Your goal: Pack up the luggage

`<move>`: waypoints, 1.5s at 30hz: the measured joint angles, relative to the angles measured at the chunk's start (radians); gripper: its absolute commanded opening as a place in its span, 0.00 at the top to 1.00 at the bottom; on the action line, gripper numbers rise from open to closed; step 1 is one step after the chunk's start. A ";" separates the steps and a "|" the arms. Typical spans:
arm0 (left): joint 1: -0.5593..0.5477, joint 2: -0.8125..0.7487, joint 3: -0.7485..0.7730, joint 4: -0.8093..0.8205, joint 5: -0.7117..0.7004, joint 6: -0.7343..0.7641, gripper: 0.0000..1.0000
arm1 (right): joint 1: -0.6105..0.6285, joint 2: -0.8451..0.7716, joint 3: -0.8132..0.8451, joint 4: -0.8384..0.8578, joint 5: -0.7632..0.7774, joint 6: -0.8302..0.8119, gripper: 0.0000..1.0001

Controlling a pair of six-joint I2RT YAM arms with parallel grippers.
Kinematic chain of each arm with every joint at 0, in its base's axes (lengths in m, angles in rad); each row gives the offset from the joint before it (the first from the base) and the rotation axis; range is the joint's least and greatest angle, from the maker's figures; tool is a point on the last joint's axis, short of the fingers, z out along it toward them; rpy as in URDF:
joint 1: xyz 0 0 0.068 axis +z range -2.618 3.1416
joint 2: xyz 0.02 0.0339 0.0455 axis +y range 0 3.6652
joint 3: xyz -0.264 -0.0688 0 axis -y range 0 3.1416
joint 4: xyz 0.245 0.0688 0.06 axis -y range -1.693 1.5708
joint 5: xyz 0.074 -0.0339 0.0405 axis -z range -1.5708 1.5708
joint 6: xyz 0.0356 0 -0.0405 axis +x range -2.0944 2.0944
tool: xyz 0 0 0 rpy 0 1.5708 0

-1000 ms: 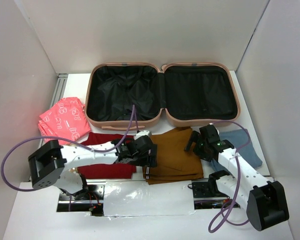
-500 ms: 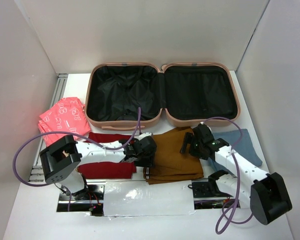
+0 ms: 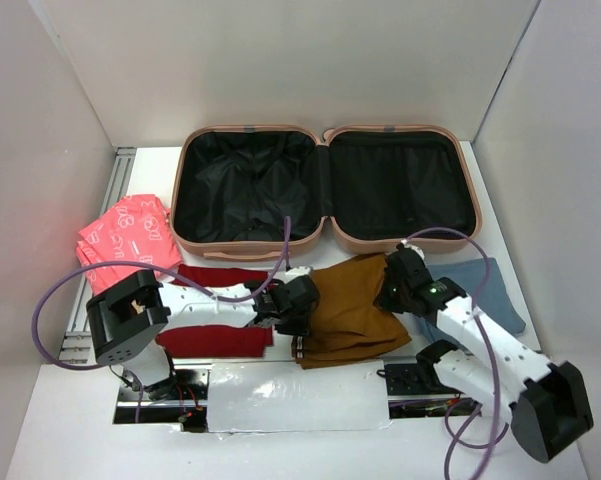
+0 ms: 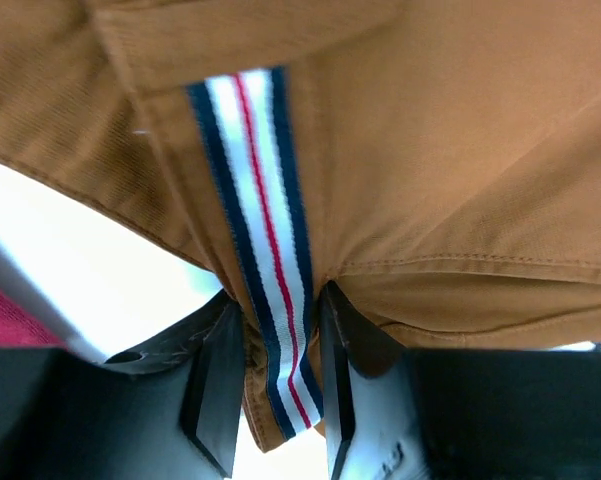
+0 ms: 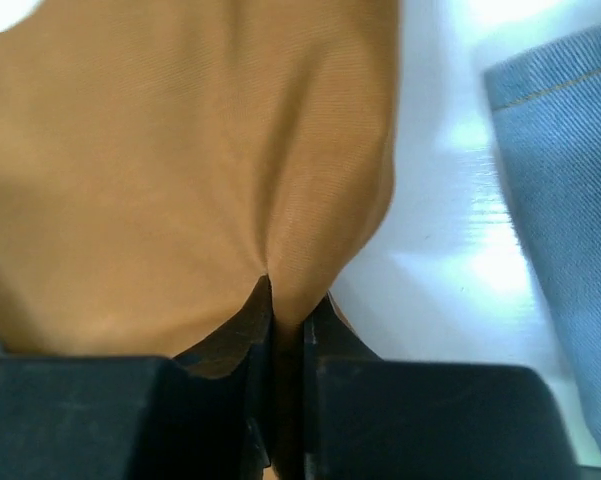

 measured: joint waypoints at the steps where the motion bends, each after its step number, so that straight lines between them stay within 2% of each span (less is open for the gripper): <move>1: -0.014 -0.002 0.004 -0.002 -0.022 0.008 1.00 | 0.012 -0.030 0.011 -0.019 -0.002 -0.009 1.00; 8: -0.104 -0.051 0.067 -0.035 -0.105 0.086 1.00 | 0.085 -0.146 0.217 -0.125 -0.089 -0.093 1.00; 18: -0.112 -0.375 0.068 -0.031 -0.192 0.163 1.00 | 0.140 -0.098 0.479 -0.064 -0.254 -0.251 1.00; 21: -0.112 -0.419 0.069 -0.041 -0.246 0.176 1.00 | 0.174 -0.007 0.570 -0.024 -0.289 -0.277 1.00; 24: -0.111 -0.455 0.079 -0.063 -0.318 0.193 1.00 | 0.251 0.151 0.740 -0.011 -0.286 -0.309 1.00; 26: -0.111 -0.481 0.103 -0.096 -0.386 0.198 1.00 | 0.335 0.272 0.869 -0.005 -0.247 -0.334 1.00; 27: -0.110 -0.496 0.116 -0.113 -0.421 0.201 1.00 | 0.417 0.383 1.011 -0.016 -0.171 -0.362 1.00; 28: -0.107 -0.511 0.132 -0.133 -0.455 0.201 1.00 | 0.426 0.397 1.027 -0.014 -0.163 -0.363 1.00; 30: -0.080 -0.550 0.155 -0.154 -0.509 0.209 1.00 | 0.500 0.510 1.160 -0.011 -0.070 -0.387 1.00; 32: 0.003 -0.597 0.166 -0.176 -0.521 0.219 1.00 | 0.569 0.640 1.331 -0.022 0.093 -0.406 1.00; 34: 0.158 -0.629 0.178 -0.191 -0.507 0.243 1.00 | 0.581 0.734 1.432 0.045 0.176 -0.408 1.00; 39: 0.552 -0.632 0.272 -0.243 -0.406 0.332 1.00 | 0.481 0.948 1.661 0.165 0.156 -0.347 1.00; 42: 0.733 -0.595 0.353 -0.230 -0.280 0.402 1.00 | 0.420 1.065 1.738 0.228 0.143 -0.319 1.00; 45: 0.859 -0.509 0.402 -0.180 -0.134 0.454 1.00 | 0.393 1.131 1.724 0.263 0.151 -0.288 1.00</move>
